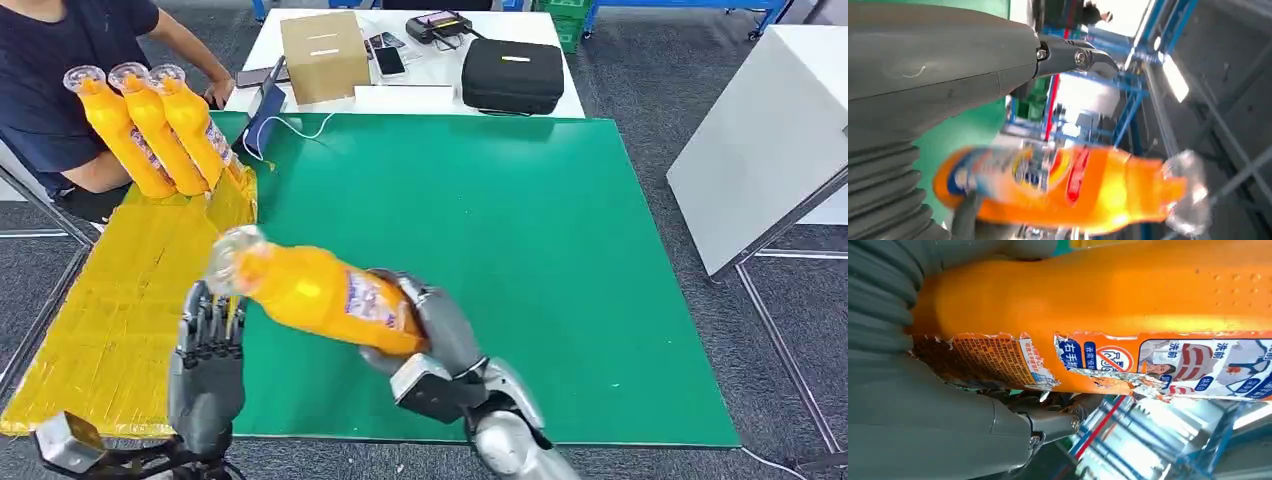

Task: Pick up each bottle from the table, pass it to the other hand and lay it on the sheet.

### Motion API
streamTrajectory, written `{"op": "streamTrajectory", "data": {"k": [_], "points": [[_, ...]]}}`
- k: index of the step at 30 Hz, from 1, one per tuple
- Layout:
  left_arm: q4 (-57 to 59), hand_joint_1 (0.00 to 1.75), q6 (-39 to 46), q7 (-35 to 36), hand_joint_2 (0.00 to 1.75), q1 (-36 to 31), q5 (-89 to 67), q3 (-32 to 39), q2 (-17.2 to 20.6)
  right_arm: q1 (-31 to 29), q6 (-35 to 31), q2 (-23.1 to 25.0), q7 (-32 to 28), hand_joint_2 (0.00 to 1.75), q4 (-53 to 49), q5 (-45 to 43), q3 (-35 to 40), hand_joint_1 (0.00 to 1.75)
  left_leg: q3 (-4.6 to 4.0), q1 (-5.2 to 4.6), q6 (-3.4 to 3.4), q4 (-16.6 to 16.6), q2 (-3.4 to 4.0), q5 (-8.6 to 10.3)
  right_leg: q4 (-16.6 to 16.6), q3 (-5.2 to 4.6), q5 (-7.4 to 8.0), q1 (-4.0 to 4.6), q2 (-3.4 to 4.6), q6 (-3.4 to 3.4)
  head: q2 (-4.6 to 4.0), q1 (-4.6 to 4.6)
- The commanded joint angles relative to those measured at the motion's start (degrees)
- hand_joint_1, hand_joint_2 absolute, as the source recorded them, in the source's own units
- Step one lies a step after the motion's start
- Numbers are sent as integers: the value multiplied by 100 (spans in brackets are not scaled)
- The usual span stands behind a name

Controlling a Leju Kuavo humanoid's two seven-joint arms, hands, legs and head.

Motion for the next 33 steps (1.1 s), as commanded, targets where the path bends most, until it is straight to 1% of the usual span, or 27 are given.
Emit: {"op": "streamTrajectory", "data": {"k": [1, 6, 8, 9, 12, 13, 16, 18, 20, 22, 23, 24, 27, 31, 32, 33], "points": [[86, 0, 48, 9, 175, -32, -18, -590, 49, -394, -39, 166, 68, 175, 727, 3, 484, 175, 18, 3, -7, -2, 15, -7, -6, 17, -1, 3, 20, -6, 0, 0], [230, 0, 86, 2, 175, -13, -69, -852, 64, -398, -17, 214, 142, 175, 888, 104, 729, 175, 20, 5, -9, 0, 13, -8, -8, 23, -2, 4, 20, -8, 0, 2], [241, 0, 129, -47, 175, 11, -115, -897, 85, -395, -26, 214, 151, 175, 906, 119, 773, 175, 13, 0, -5, -4, 7, -3, -8, 15, 0, 0, 13, -5, 0, 2], [241, 0, 129, -47, 175, 11, -115, -897, 85, -395, -26, 214, 151, 175, 906, 119, 773, 175, 22, 4, -11, -2, 14, -8, -9, 24, -2, 3, 22, -9, 0, 0], [193, 0, 217, -120, 175, 25, -236, -995, 104, -346, -17, 209, 183, 175, 909, 170, 867, 175, 7, -4, -5, -4, 2, 0, -6, 8, 1, -3, 6, -4, 0, 0], [193, 0, 217, -120, 175, 25, -236, -995, 104, -346, -17, 209, 183, 175, 909, 170, 867, 175, 17, -1, -9, -3, 3, -5, -8, 20, -3, 0, 10, -8, 0, 2], [190, 0, 328, -108, 175, -23, -272, -1076, 116, -333, 58, 181, 201, 175, 1035, 404, 1146, 175, 17, 0, -9, -3, 6, -5, -8, 19, -2, 1, 12, -7, 0, 2], [258, 0, 404, -73, 175, -138, -237, -1058, 123, -368, 185, 231, 171, 175, 1279, 455, 1377, 175, 24, 5, -11, -4, 9, -8, -12, 27, -3, 5, 16, -9, 0, 0], [275, 0, 403, -65, 175, -165, -224, -1048, 127, -381, 187, 250, 162, 175, 1338, 457, 1415, 175, 13, 0, -6, -6, 6, -2, -9, 14, 1, 1, 11, -6, 0, 2], [275, 0, 403, -65, 175, -165, -224, -1048, 127, -381, 187, 250, 162, 175, 1338, 457, 1415, 175, 21, 3, -9, -6, 9, -4, -11, 22, -1, 3, 14, -9, 0, 2], [305, 0, 405, -35, 175, -179, -166, -1020, 116, -458, 239, 206, 151, 175, 1377, 509, 1513, 175, 11, -1, -5, -5, 0, -1, -7, 12, 0, -1, 4, -5, 0, 0], [316, 0, 421, -18, 175, -200, -141, -996, 115, -481, 312, 170, 116, 175, 1416, 651, 1683, 175, 21, 4, -11, -5, 2, -4, -10, 24, -2, 4, 9, -10, 0, -2], [327, 0, 548, -30, 175, -252, -216, -911, 123, -424, 375, 123, 24, 175, 1517, 865, 2003, 175, 23, 2, -9, -8, 5, -3, -13, 24, -1, 1, 12, -8, 0, 0], [320, 0, 802, -99, 175, -258, -508, -814, 120, -359, 342, 55, -11, 175, 1512, 987, 2148, 175, 21, 3, -9, -9, -5, -2, -14, 25, -3, 3, -1, -8, 0, 2], [324, 94, 835, -109, 175, -255, -526, -784, 102, -353, 324, 43, 7, 175, 1492, 998, 2141, 175, 27, 8, -13, -5, -7, -6, -15, 34, -7, 7, 0, -11, 0, 0], [302, 175, 857, -143, 175, -260, -589, -782, 107, -359, 327, 40, 7, 175, 1486, 998, 2138, 175, 14, 1, -6, -5, -5, -1, -11, 16, -2, 1, -1, -6, 0, 0]]}}
